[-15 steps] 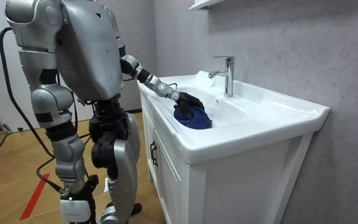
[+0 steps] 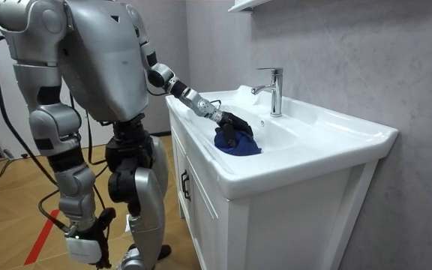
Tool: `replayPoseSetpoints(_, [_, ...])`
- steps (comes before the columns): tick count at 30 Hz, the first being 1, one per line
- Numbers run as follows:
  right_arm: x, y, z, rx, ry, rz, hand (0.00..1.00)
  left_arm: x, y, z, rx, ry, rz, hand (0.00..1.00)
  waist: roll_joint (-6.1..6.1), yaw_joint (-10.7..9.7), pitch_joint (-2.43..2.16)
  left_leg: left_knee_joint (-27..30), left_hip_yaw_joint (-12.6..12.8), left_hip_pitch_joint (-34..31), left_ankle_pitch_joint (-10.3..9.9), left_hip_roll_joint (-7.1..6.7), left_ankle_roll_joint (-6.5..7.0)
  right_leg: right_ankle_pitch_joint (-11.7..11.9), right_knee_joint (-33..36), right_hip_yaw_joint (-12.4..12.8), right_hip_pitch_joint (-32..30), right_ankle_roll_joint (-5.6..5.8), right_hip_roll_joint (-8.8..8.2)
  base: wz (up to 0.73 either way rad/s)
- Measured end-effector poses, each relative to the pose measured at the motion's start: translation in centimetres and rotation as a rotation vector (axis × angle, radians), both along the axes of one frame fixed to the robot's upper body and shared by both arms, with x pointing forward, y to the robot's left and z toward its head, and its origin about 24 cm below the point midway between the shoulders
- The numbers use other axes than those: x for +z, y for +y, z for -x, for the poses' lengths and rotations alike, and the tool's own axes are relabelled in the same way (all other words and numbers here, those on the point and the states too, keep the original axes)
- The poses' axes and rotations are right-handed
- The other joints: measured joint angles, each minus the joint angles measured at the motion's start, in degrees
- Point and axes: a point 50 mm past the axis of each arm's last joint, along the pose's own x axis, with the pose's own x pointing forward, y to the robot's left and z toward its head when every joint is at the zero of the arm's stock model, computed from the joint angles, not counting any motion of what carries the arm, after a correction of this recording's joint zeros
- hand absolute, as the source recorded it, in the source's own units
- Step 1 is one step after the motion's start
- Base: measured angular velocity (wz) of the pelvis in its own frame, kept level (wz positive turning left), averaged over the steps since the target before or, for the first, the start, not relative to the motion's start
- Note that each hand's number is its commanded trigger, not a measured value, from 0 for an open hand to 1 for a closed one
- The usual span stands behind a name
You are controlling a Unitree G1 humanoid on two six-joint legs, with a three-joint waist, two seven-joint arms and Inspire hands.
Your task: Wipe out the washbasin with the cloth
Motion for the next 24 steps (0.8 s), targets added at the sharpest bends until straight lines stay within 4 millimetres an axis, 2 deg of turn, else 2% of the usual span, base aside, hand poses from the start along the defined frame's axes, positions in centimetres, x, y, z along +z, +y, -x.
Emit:
replayPoseSetpoints(5, [0.0, 0.0, 0.3, -0.015, 0.015, -0.012, 0.0, 0.8, -1.7, -1.1, -0.02, -0.015, 0.062, 1.0, -0.01, -1.19, 0.01, 0.51, 0.15, -0.57, 0.0, 0.04, 0.0, -0.39, 1.16, 0.32, -0.93, -0.06, -0.01, -0.02])
replayPoseSetpoints(11, [0.1, -0.3, 0.1, -0.022, 0.006, 0.007, 0.0, 1.0, -2.6, -1.4, -0.03, -0.012, 0.1, 1.0, 0.08, -2.58, 0.05, 0.94, -0.01, -0.52, 0.0, 0.04, 0.01, -0.38, 1.02, 0.33, -0.37, -0.06, -0.03, 0.01])
replayPoseSetpoints(14, [0.1, -0.4, 0.0, -0.023, 0.0, 0.013, 0.0, 1.4, -3.2, -1.7, -0.037, -0.025, 0.127, 1.0, 0.47, -2.62, 0.28, 0.85, -0.02, -0.6, -0.01, 0.09, 0.01, -0.36, 0.85, 0.45, -0.45, -0.09, 0.05, 0.02])
replayPoseSetpoints(20, [0.2, -0.8, 0.3, -0.044, 0.002, 0.025, 0.0, 3.1, -5.0, -2.5, -0.086, -0.098, 0.176, 1.0, 0.52, -2.59, 0.35, 0.62, -0.07, -0.74, -0.02, 0.09, 0.0, -0.31, 0.47, 0.63, -0.45, -0.14, 0.14, 0.0])
replayPoseSetpoints(24, [0.2, -0.9, 0.6, -0.068, 0.0, 0.042, 0.0, 3.4, -5.0, -2.7, -0.077, -0.107, 0.191, 1.0, 0.34, -2.31, 0.47, 1.04, 0.04, -0.94, -0.02, 0.11, 0.0, -0.29, 0.72, 0.84, -0.44, -0.17, 0.14, -0.01])
